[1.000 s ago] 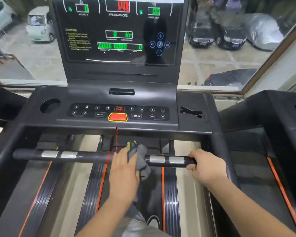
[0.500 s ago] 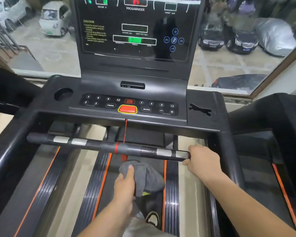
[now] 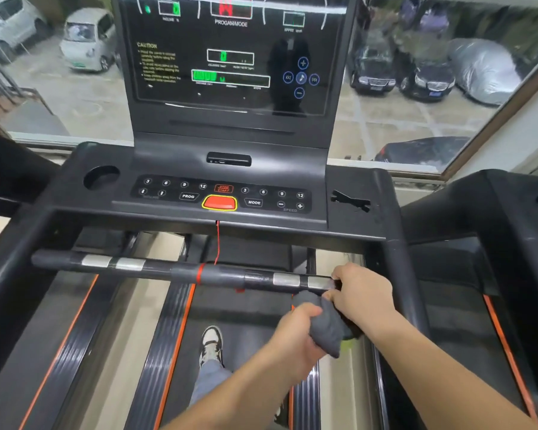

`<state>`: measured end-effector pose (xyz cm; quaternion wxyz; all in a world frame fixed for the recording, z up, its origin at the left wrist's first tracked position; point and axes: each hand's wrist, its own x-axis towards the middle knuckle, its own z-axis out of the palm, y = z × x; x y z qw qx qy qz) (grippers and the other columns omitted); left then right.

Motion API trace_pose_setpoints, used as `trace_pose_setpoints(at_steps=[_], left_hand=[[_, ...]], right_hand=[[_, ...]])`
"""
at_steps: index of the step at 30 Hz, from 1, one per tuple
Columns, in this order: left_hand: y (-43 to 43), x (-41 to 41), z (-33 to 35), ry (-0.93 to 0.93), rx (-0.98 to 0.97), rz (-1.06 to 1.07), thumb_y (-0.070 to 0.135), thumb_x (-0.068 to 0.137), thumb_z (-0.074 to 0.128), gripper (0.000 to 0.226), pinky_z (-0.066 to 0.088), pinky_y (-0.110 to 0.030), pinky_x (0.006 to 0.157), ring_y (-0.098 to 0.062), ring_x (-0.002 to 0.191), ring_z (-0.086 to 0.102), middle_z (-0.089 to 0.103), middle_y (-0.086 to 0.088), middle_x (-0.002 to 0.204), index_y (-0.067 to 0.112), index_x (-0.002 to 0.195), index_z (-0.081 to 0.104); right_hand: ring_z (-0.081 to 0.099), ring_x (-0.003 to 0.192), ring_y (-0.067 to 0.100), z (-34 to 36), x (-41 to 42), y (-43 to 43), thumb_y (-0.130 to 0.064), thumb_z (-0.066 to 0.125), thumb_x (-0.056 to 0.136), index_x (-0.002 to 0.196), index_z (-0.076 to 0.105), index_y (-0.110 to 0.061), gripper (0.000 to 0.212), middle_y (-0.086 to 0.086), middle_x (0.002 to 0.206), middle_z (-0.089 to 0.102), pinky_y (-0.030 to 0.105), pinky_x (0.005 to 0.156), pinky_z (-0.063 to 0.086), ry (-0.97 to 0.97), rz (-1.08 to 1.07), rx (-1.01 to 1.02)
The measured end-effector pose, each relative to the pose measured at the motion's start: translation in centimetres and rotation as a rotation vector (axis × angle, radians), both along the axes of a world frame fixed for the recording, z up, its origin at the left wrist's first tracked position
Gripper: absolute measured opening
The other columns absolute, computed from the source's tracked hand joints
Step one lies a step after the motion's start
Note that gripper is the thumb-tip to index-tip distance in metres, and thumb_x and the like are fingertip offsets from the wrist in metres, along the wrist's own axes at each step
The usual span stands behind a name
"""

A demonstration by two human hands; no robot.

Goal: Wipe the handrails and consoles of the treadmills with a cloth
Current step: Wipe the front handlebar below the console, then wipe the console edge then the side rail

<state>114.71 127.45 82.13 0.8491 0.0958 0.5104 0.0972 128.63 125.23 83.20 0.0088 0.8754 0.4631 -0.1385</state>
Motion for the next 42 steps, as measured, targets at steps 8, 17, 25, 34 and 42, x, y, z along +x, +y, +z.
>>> trace_pose_setpoints(at_steps=[8,17,25,34,42], left_hand=[[5.5,-3.8,-3.4,0.114,0.185,0.315,-0.002,0.067,0.032,0.036,0.012,-0.028,0.049,-0.017,0.038,0.030,0.028,0.001,0.047,0.018,0.037,0.028],[-1.3,5.6,2.7,0.124,0.194,-0.260,0.003,0.092,0.055,0.009,0.052,-0.039,0.082,-0.031,0.078,0.061,0.061,-0.024,0.090,-0.005,0.095,0.057],[5.2,7.9,7.8,0.327,1.496,-0.762,0.022,0.085,0.051,0.015,0.046,-0.031,0.067,-0.018,0.080,0.059,0.065,0.005,0.086,0.025,0.091,0.065],[3.8,13.7,1.4,0.606,1.667,-1.673,0.029,0.090,0.051,0.041,0.046,-0.038,0.096,-0.034,0.121,0.055,0.057,-0.012,0.132,0.019,0.129,0.060],[1.0,9.7,-0.3,0.708,1.933,-1.683,0.031,0.082,0.054,0.062,0.044,-0.043,0.101,-0.034,0.127,0.049,0.047,-0.012,0.143,0.026,0.144,0.049]], right_hand=[[0.065,0.095,0.018,-0.6,1.0,-1.8,-0.014,0.055,0.087,0.114,0.066,-0.028,0.033,-0.008,0.110,0.063,0.031,0.079,0.055,0.058,0.018,0.009],[0.067,0.093,0.001,2.4,3.7,-4.0,-0.027,0.072,0.093,0.099,0.080,-0.027,0.010,-0.020,0.095,0.075,0.028,0.088,0.052,0.395,-0.275,0.524],[0.063,0.117,0.028,2.3,7.4,-8.4,-0.049,0.069,0.091,0.125,0.061,-0.019,0.045,0.003,0.124,0.068,0.035,0.094,0.050,0.359,-0.617,0.090],[0.065,0.104,0.031,2.4,8.0,-6.9,-0.043,0.071,0.084,0.109,0.056,-0.017,0.039,0.004,0.110,0.065,0.039,0.087,0.057,0.341,-0.662,0.059],[0.060,0.092,0.026,2.5,8.3,-6.9,-0.038,0.069,0.087,0.103,0.050,-0.019,0.031,0.001,0.102,0.062,0.032,0.076,0.052,0.321,-0.637,0.070]])
